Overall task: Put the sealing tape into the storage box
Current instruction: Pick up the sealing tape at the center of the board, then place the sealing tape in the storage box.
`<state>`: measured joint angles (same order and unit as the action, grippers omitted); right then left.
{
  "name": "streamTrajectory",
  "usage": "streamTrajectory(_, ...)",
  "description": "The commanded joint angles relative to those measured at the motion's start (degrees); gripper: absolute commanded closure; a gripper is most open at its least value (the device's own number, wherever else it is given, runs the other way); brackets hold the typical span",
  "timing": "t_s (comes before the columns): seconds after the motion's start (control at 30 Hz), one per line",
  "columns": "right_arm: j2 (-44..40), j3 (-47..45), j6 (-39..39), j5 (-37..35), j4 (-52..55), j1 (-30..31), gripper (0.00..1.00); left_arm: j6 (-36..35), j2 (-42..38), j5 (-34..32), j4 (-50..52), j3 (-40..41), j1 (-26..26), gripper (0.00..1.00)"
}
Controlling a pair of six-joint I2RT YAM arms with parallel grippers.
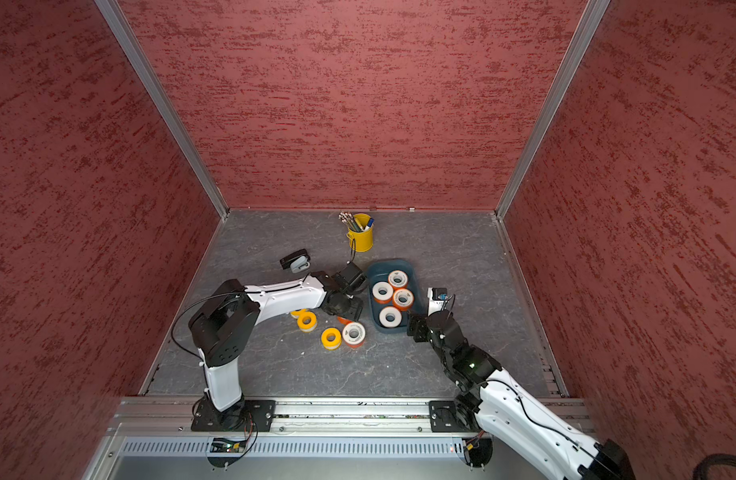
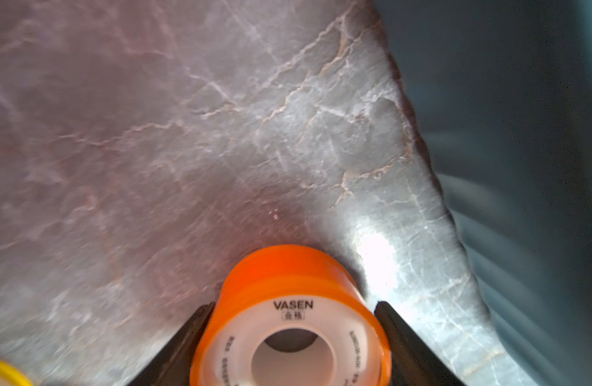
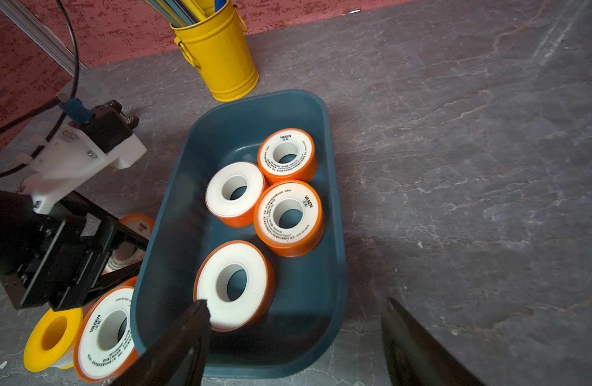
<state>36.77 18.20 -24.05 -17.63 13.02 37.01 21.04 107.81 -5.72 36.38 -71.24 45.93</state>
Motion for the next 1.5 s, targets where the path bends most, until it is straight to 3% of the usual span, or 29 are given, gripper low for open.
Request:
streamTrajectory(0.0, 0.0, 0.2, -0.2, -0.3, -1.8, -0.1, 0.18, 0.4, -5.2, -1.8, 0.6, -1.1, 0.1, 0.38)
streamTrajectory(0.2, 0.0, 0.2, -0.2, -0.4, -1.8, -0.1, 0.18, 0.1, -9.9, -2.0, 0.8, -2.1, 0.1, 0.40)
streamTrajectory(0.37, 0.1, 0.2, -0.2, -0.4, -1.9, -0.1, 0.18, -1.2, -8.7, -1.0, 1.8, -7.1, 0.4, 0.42)
streamTrajectory(1.17, 0.4, 0.2, -0.1, -0.3, -2.1, -0.1, 0.18, -3.6, 20.9, 3.8, 3.0, -42.9, 1.6, 0.41)
streamTrajectory(1.47, 0.9, 0.3, 0.1, -0.1, -2.5, -0.1, 0.18, -3.6, 27.4, 5.1, 5.1, -50.3, 1.6, 0.41)
